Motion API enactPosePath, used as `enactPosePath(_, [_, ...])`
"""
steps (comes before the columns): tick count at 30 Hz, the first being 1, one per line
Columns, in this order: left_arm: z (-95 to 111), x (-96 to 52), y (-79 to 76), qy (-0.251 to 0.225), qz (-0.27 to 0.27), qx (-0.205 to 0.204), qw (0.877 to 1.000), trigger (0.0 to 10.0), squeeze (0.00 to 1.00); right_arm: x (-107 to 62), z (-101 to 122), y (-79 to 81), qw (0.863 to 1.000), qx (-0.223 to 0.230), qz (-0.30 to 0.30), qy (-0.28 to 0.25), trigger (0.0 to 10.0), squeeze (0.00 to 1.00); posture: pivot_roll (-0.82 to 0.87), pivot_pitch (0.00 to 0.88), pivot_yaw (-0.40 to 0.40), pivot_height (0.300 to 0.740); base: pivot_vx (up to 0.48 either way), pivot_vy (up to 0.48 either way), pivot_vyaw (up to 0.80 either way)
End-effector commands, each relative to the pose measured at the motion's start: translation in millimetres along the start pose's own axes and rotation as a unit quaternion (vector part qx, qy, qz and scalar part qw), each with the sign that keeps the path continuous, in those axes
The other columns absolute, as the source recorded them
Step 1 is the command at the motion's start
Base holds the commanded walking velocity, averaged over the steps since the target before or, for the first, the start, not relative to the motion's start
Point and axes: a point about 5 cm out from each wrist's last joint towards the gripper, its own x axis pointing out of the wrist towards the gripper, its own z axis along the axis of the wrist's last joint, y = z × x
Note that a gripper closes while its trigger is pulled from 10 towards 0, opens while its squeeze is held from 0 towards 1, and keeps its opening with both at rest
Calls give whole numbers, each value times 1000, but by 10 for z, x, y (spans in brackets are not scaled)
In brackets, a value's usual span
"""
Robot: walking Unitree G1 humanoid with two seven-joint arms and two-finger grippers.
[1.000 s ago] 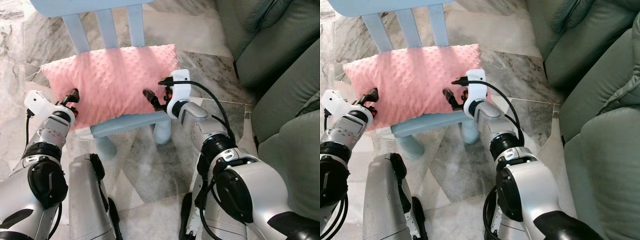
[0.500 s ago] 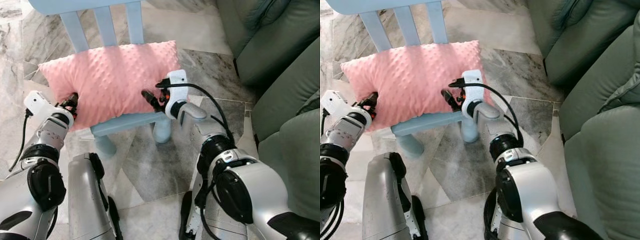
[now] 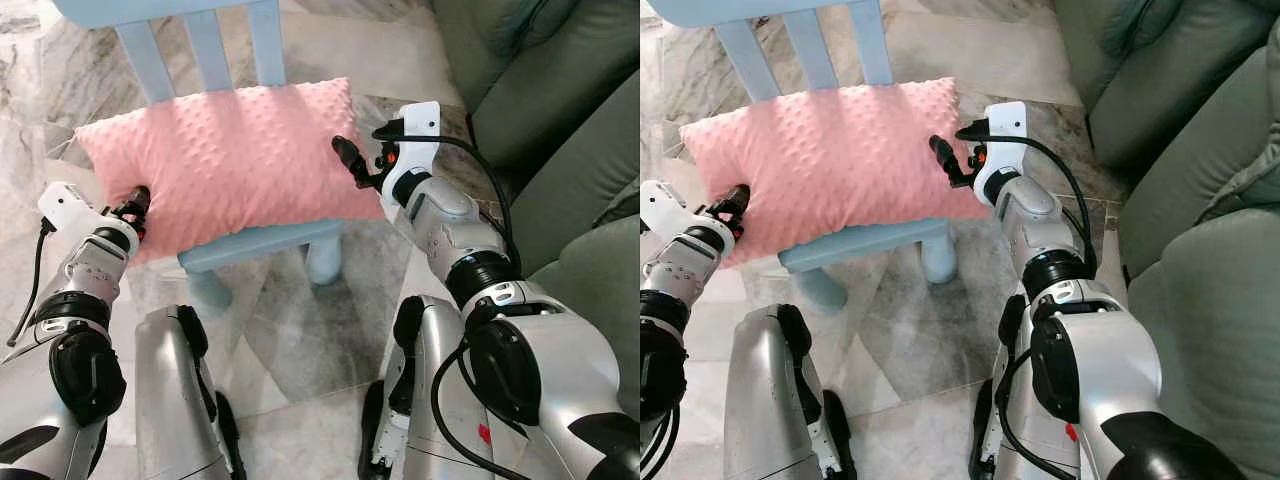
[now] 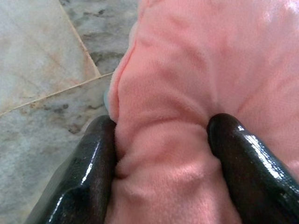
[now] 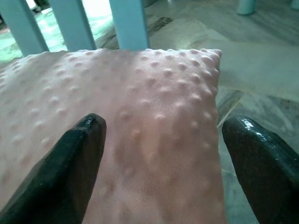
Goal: Move the pillow to the sofa
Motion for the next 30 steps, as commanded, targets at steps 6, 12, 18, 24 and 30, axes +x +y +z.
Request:
enactPosePath(6, [-64, -54, 154, 32, -3, 12, 999, 10000, 0, -68, -186, -44, 996, -71, -29, 37, 10000, 1000, 145, 402, -45, 429, 0, 0, 0])
enactPosePath(12, [-87, -70, 147, 50, -35, 15, 998, 10000, 0, -78, -188, -85, 990, -119, -54, 45, 10000, 871, 182, 416, -37, 429, 0, 0, 0])
enactPosePath(18, [-43, -104, 237, 54, -31, 22, 998, 10000, 0, -96, -130, -192, 991, -89, -90, 36, 10000, 0, 209, 423, -30, 429, 0, 0, 0])
enactPosePath(24, [80, -137, 304, 49, -32, 35, 998, 10000, 0, -84, -48, -255, 989, -69, -128, 28, 10000, 0, 231, 438, -15, 429, 0, 0, 0])
enactPosePath(30, [203, -170, 386, 35, -17, 41, 998, 10000, 0, -85, 35, -309, 987, -59, -150, 10, 10000, 0, 240, 441, -11, 429, 0, 0, 0])
